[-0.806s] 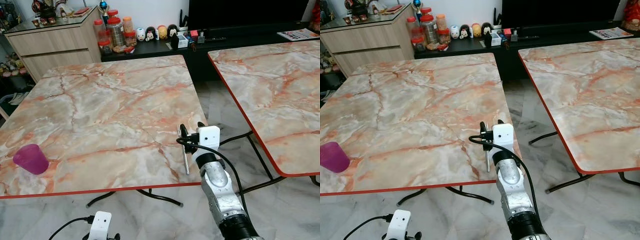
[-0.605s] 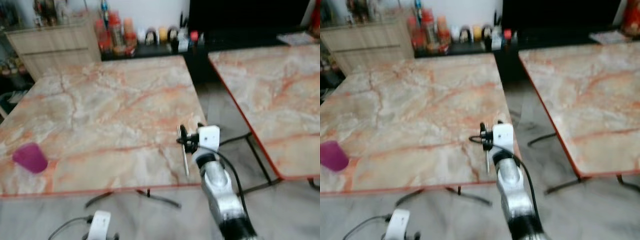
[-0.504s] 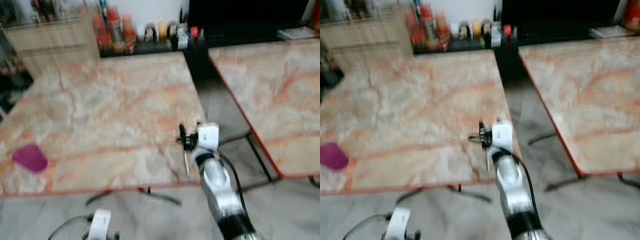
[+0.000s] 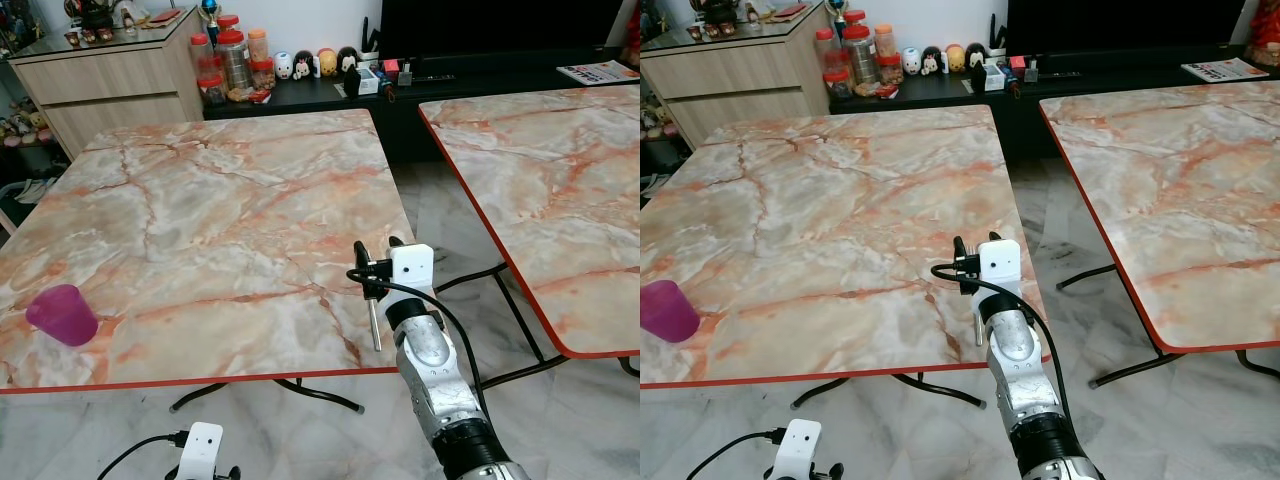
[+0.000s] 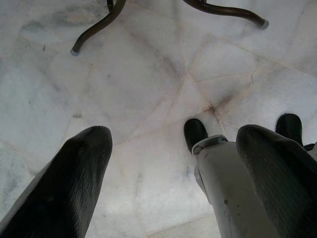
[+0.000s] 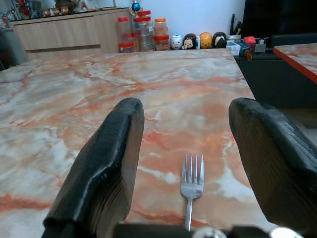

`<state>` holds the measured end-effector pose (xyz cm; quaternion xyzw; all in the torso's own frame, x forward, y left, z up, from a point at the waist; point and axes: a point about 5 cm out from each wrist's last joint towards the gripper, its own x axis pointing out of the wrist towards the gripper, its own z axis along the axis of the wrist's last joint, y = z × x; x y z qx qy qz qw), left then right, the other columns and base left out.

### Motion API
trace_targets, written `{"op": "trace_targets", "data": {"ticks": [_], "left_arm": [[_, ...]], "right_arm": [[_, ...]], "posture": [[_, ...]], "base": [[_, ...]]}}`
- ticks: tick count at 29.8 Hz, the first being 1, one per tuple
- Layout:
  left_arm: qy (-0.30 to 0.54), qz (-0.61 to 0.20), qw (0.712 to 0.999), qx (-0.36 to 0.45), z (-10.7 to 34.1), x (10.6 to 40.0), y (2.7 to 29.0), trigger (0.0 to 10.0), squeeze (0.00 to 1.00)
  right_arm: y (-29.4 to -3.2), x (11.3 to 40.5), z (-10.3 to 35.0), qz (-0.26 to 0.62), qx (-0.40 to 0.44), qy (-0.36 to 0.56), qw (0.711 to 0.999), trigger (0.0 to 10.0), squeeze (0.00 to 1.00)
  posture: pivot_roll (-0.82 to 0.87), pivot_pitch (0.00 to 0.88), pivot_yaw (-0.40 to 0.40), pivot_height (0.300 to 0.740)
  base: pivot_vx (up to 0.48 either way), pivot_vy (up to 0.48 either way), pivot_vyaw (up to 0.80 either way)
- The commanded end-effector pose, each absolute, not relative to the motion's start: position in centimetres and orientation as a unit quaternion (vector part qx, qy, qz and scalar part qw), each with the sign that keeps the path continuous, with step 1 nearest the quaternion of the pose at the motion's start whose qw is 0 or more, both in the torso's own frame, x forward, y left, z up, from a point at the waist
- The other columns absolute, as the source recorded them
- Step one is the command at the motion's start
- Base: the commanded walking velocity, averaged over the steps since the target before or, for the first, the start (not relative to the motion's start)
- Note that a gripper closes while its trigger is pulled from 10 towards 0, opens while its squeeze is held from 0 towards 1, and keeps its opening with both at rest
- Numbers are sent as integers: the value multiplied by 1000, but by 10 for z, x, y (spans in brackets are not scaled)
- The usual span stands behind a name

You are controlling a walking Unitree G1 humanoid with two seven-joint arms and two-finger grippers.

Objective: Setting the table

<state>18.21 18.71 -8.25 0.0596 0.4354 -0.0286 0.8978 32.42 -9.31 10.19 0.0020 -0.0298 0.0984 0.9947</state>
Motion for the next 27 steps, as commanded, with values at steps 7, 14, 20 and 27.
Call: {"op": "trace_targets", "data": {"ticks": [7, 14, 20, 27], "left_arm": [[442, -21, 895, 54, -84, 179, 189, 10000, 0], [443, -21, 895, 53, -84, 179, 189, 10000, 0], [443, -20, 895, 52, -84, 179, 189, 10000, 0], [442, -18, 896, 49, -84, 179, 189, 10000, 0]], "right_arm": [[-99, 333, 93, 69, -25, 19, 997, 10000, 0], [-93, 344, 97, 66, -34, 40, 996, 10000, 0], [-79, 350, 92, 73, -26, 83, 993, 10000, 0], [-70, 351, 86, 60, -2, 123, 991, 10000, 0]], "posture": [[-20, 0, 60, 740], [-21, 0, 64, 740], [-14, 0, 64, 740], [0, 0, 57, 740]], "base": [[0, 0, 0], [0, 0, 0], [0, 0, 0], [0, 0, 0]]}}
